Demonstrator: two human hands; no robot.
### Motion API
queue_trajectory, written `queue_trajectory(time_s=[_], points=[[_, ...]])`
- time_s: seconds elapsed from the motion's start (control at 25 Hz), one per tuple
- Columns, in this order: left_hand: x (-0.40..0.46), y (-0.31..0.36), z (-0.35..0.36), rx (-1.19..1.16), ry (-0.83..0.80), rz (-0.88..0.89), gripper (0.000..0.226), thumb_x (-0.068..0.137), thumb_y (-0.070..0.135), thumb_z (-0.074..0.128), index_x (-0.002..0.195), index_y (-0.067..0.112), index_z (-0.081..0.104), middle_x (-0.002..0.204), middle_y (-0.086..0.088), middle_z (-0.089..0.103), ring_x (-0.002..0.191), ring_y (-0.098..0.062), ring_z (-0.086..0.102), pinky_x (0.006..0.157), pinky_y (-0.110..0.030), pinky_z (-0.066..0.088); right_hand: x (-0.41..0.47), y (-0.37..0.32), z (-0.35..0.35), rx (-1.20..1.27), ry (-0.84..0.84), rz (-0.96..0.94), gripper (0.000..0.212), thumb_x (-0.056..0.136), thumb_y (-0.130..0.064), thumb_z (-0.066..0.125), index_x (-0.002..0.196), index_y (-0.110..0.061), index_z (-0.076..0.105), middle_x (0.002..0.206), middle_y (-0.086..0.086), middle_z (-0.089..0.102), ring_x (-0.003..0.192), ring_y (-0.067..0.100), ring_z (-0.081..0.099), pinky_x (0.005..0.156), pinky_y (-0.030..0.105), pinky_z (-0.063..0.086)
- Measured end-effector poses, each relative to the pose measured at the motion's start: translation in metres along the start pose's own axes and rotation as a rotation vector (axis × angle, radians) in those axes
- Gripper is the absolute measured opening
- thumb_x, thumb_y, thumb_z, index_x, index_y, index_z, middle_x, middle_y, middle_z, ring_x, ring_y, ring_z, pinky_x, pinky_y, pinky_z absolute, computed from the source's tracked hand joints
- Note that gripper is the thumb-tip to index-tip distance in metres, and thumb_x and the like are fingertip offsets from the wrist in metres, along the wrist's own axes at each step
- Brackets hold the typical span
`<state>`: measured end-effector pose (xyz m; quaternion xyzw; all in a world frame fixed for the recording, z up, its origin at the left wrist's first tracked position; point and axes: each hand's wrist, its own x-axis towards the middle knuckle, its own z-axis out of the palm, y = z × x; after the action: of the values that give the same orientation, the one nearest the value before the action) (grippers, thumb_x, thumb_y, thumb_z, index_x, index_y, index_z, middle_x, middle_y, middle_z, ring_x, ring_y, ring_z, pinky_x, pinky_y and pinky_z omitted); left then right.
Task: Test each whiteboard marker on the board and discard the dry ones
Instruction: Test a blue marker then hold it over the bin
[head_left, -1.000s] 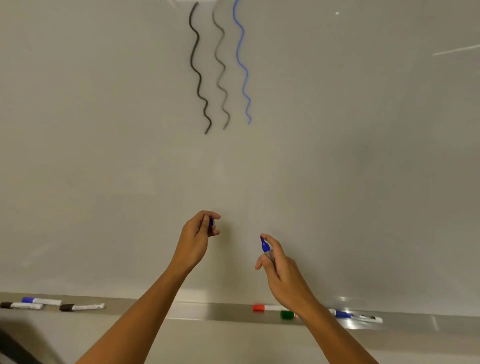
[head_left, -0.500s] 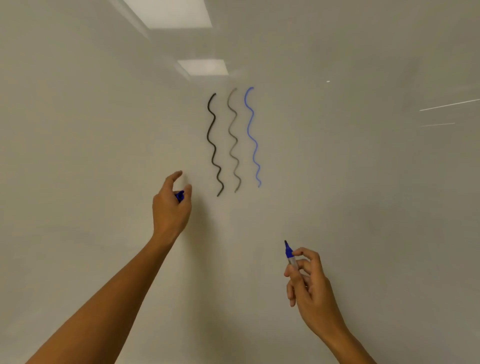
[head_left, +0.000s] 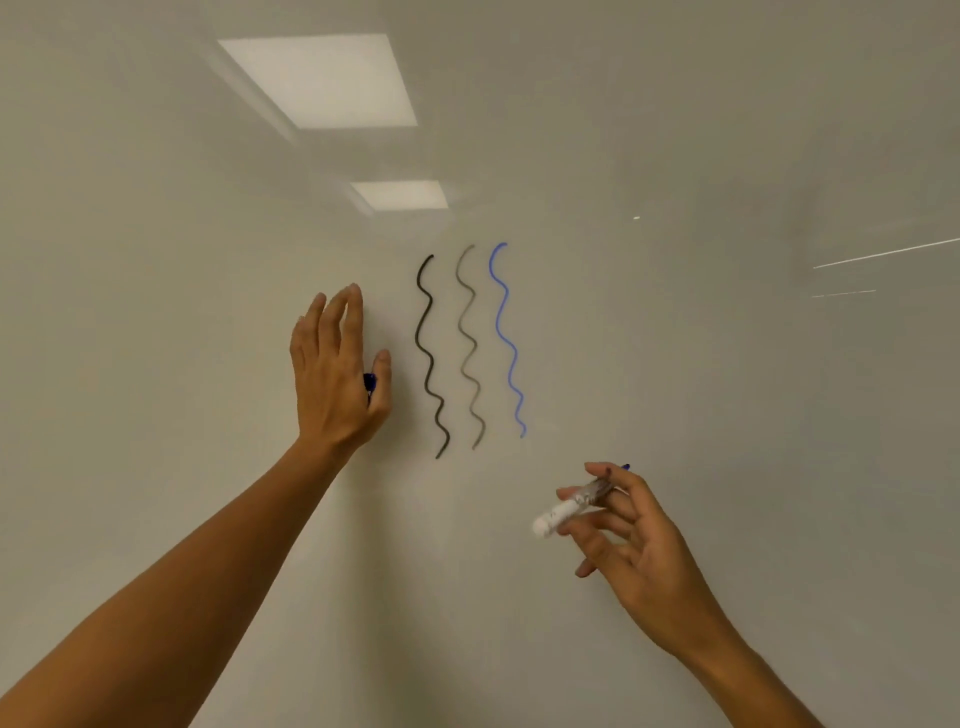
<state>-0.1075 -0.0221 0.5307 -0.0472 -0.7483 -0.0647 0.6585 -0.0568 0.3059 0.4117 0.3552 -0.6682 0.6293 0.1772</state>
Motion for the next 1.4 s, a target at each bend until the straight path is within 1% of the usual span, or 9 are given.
queue_trajectory(time_s=[0.08,0.16,0.24,0.36,0.48,0.6,0.84,1.2,1.4], points=[[0.005,-0.007,0.005,0.019,-0.041,0.078,0.071,0.096,0.040,0.039,0.155,0.007,0.017,0.162,-0.014,0.019,0.151,-0.033,0.008,0.121,-0.054,0.011,0.015,-0.011,-0.002,-0.042,0.029,-0.046,0.053,0.077,-0.033,0.076,0.122,-0.035,0.048,0.125,-0.009,0.069,0.103,0.023,0.070,0.073,0.046,0.061],[0.004,-0.013,0.010,0.029,-0.090,0.085,0.075,0.097,0.045,0.037,0.156,0.005,0.013,0.164,-0.014,0.009,0.152,-0.032,0.000,0.121,-0.057,0.006,0.029,-0.021,-0.004,-0.083,0.084,-0.121,0.051,0.075,-0.050,0.078,0.112,-0.033,0.047,0.123,-0.009,0.069,0.100,0.024,0.071,0.072,0.042,0.061],[0.001,-0.018,0.014,0.047,-0.123,0.044,0.078,0.097,0.050,0.033,0.156,0.004,0.008,0.165,-0.014,0.004,0.152,-0.030,-0.003,0.121,-0.057,0.007,0.044,-0.029,-0.009,-0.109,0.123,-0.192,0.053,0.081,-0.063,0.068,0.111,-0.025,0.045,0.117,-0.007,0.072,0.097,0.025,0.072,0.067,0.035,0.060],[-0.004,-0.022,0.020,0.089,-0.129,0.019,0.082,0.096,0.053,0.031,0.156,0.003,0.005,0.165,-0.012,0.000,0.152,-0.028,-0.003,0.122,-0.055,0.007,0.069,-0.042,-0.013,-0.081,0.181,-0.276,0.044,0.091,-0.065,0.048,0.106,-0.024,0.054,0.096,0.000,0.071,0.084,0.023,0.070,0.060,0.037,0.059],[0.000,-0.023,0.021,0.104,-0.113,0.028,0.082,0.096,0.054,0.030,0.155,0.002,0.006,0.165,-0.012,0.001,0.153,-0.028,-0.002,0.122,-0.055,0.008,0.103,-0.051,-0.011,-0.025,0.248,-0.322,0.032,0.100,-0.045,0.039,0.100,-0.023,0.063,0.077,0.001,0.060,0.068,0.021,0.059,0.057,0.043,0.056],[-0.001,-0.024,0.023,0.122,-0.111,0.030,0.082,0.096,0.054,0.029,0.155,0.002,0.007,0.165,-0.011,0.002,0.153,-0.028,-0.001,0.122,-0.055,0.009,0.135,-0.061,-0.007,-0.033,0.280,-0.340,0.022,0.096,-0.027,0.045,0.107,-0.018,0.061,0.077,0.004,0.060,0.063,0.022,0.054,0.058,0.047,0.054],[-0.001,-0.025,0.023,0.135,-0.103,0.033,0.080,0.097,0.053,0.029,0.155,0.002,0.009,0.165,-0.012,0.004,0.153,-0.028,0.001,0.122,-0.055,0.011,0.173,-0.074,-0.010,-0.145,0.258,-0.397,0.031,0.096,-0.025,0.050,0.115,-0.010,0.069,0.100,0.002,0.074,0.088,0.007,0.067,0.077,0.017,0.051],[-0.001,-0.025,0.023,0.143,-0.100,0.034,0.079,0.097,0.052,0.028,0.156,0.003,0.009,0.165,-0.011,0.004,0.153,-0.027,0.001,0.122,-0.054,0.011,0.198,-0.074,-0.015,-0.174,0.256,-0.405,0.031,0.105,-0.018,0.048,0.131,-0.011,0.063,0.118,-0.001,0.072,0.110,0.005,0.066,0.097,0.020,0.051],[-0.002,-0.025,0.023,0.140,-0.094,0.035,0.079,0.097,0.052,0.029,0.156,0.003,0.010,0.165,-0.011,0.004,0.153,-0.027,0.002,0.122,-0.054,0.011,0.205,-0.072,-0.017,-0.190,0.262,-0.393,0.033,0.105,-0.019,0.049,0.135,-0.012,0.061,0.123,-0.003,0.070,0.115,0.002,0.064,0.100,0.022,0.051]])
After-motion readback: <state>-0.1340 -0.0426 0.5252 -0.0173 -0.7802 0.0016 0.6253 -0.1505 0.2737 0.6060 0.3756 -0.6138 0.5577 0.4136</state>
